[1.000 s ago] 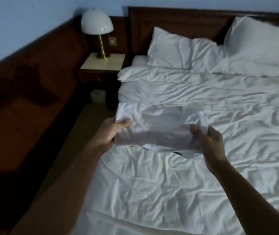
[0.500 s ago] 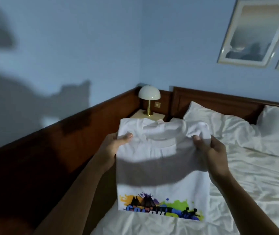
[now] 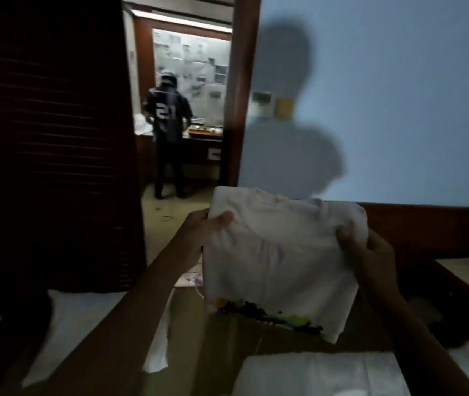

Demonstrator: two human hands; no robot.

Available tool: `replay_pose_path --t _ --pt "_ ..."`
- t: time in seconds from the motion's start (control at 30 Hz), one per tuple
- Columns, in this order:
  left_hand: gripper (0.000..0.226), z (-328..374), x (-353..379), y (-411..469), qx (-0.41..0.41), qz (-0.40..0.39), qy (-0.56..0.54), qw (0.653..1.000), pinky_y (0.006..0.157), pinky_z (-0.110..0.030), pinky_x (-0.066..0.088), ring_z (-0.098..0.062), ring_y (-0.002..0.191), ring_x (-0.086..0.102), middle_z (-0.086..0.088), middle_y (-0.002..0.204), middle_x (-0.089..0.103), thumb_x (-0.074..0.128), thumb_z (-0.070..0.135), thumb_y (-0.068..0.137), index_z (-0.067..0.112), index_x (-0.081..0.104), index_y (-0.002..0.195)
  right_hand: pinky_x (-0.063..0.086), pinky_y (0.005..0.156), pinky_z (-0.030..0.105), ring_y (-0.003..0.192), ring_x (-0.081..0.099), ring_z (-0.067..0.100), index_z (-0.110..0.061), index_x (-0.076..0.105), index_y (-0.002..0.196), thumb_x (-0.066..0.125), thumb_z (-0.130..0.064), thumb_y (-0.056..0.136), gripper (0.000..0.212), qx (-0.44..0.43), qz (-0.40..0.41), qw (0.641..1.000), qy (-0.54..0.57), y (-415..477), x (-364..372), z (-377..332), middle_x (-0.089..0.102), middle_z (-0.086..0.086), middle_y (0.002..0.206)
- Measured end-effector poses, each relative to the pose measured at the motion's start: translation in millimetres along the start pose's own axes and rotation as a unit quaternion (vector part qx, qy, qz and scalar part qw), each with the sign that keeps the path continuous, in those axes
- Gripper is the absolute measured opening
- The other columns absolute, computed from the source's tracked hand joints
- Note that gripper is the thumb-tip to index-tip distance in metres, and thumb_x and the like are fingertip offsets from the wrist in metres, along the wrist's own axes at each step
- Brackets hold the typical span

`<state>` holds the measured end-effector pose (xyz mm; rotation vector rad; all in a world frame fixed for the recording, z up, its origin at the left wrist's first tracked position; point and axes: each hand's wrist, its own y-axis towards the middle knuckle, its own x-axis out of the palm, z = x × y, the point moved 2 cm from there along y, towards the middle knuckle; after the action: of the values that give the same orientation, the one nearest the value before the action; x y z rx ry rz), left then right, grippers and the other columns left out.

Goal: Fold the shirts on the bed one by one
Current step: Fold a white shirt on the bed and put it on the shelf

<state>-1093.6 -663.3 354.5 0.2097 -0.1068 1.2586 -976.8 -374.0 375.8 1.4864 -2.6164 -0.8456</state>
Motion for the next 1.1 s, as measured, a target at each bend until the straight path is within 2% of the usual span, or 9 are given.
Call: replay_pose_path --t 0.07,0.17,0.27,0.4,0.53,0.67,0.73,0.9,1.1 --pt "0.042 16.5 -61.3 -26.0 0.006 0.062 0.005 0.998 0.097 -0.046 0.057 -0.032 0.107 0.074 -0.016 0.117 0.076 0.076 0.028 0.087 0.004 0.071 0.120 0.059 0.075 0.050 0.088 0.072 0.029 -0.011 0.072 0.099 0.065 -0.033 0.100 0.023 0.005 -0.058 0.998 0.031 1.7 57.7 -10.0 0.074 0.008 0.091" --pt "0.035 35.4 -151.4 -68.9 0.022 0.139 0.010 0.990 0.091 -0.045 0.059 -0.037 0.102 0.074 -0.022 0.114 0.076 0.076 0.021 0.089 -0.002 0.073 0.115 0.061 0.079 0.047 0.091 0.074 0.022 -0.018 0.074 0.100 0.066 -0.032 0.100 0.016 0.018 -0.137 0.986 0.092 -4.5 152.9 -30.0 0.077 0.001 0.096" --pt "0.037 52.2 -237.9 -115.0 0.030 0.220 0.023 0.975 0.082 -0.041 0.061 -0.036 0.100 0.075 -0.021 0.113 0.076 0.077 0.026 0.089 0.001 0.074 0.117 0.062 0.081 0.052 0.091 0.075 0.023 -0.017 0.075 0.101 0.067 -0.031 0.099 0.017 0.020 -0.209 0.968 0.134 -19.2 254.8 -55.5 0.078 0.005 0.097" --pt "0.031 70.3 -349.7 -175.5 0.037 0.296 0.038 0.954 0.086 -0.045 0.062 -0.038 0.105 0.075 -0.020 0.115 0.076 0.072 0.023 0.097 0.003 0.073 0.120 0.063 0.076 0.046 0.084 0.075 0.019 -0.020 0.076 0.098 0.067 -0.035 0.099 0.017 0.019 -0.291 0.942 0.164 -48.4 395.4 -93.1 0.078 0.001 0.090" --pt "0.037 81.2 -455.4 -234.5 0.039 0.381 0.031 0.923 0.084 -0.046 0.063 -0.040 0.102 0.074 -0.025 0.113 0.075 0.076 0.026 0.092 -0.001 0.074 0.117 0.056 0.067 0.032 0.076 0.071 0.004 -0.023 0.073 0.099 0.068 -0.033 0.099 0.010 -0.005 -0.349 0.919 0.182 -86.5 528.3 -137.8 0.074 -0.009 0.085" --pt "0.034 89.4 -540.4 -283.9 0.057 0.462 0.009 0.885 0.072 -0.037 0.064 -0.034 0.092 0.076 -0.026 0.111 0.075 0.074 0.020 0.093 -0.006 0.073 0.115 0.058 0.071 0.039 0.082 0.071 0.016 -0.027 0.070 0.093 0.067 -0.026 0.100 0.008 -0.015 -0.417 0.888 0.194 -126.8 639.9 -180.4 0.074 -0.001 0.089" --pt "0.032 91.9 -575.2 -304.0 0.061 0.492 0.008 0.869 0.070 -0.035 0.062 -0.033 0.091 0.076 -0.025 0.109 0.076 0.073 0.018 0.094 -0.005 0.073 0.115 0.059 0.070 0.038 0.081 0.073 0.018 -0.022 0.071 0.095 0.067 -0.027 0.100 0.008 -0.010 -0.450 0.869 0.205 -146.0 687.8 -196.7 0.075 0.003 0.090" --pt "0.031 87.2 -651.4 -339.0 0.061 0.569 0.003 0.820 0.078 -0.038 0.062 -0.034 0.092 0.076 -0.022 0.107 0.077 0.074 0.020 0.094 -0.004 0.073 0.114 0.055 0.061 0.025 0.077 0.070 0.015 -0.009 0.071 0.093 0.069 -0.022 0.099 0.014 -0.015 -0.504 0.832 0.232 -183.3 801.2 -223.5 0.075 0.005 0.085" --pt "0.039 65.6 -731.2 -360.0 0.057 0.651 0.013 0.757 0.097 -0.052 0.058 -0.037 0.106 0.075 -0.014 0.116 0.077 0.077 0.027 0.092 0.008 0.071 0.126 0.057 0.068 0.037 0.080 0.073 0.017 -0.008 0.073 0.092 0.071 -0.024 0.098 0.017 -0.020 -0.582 0.773 0.250 -219.8 931.9 -233.5 0.077 0.008 0.086"
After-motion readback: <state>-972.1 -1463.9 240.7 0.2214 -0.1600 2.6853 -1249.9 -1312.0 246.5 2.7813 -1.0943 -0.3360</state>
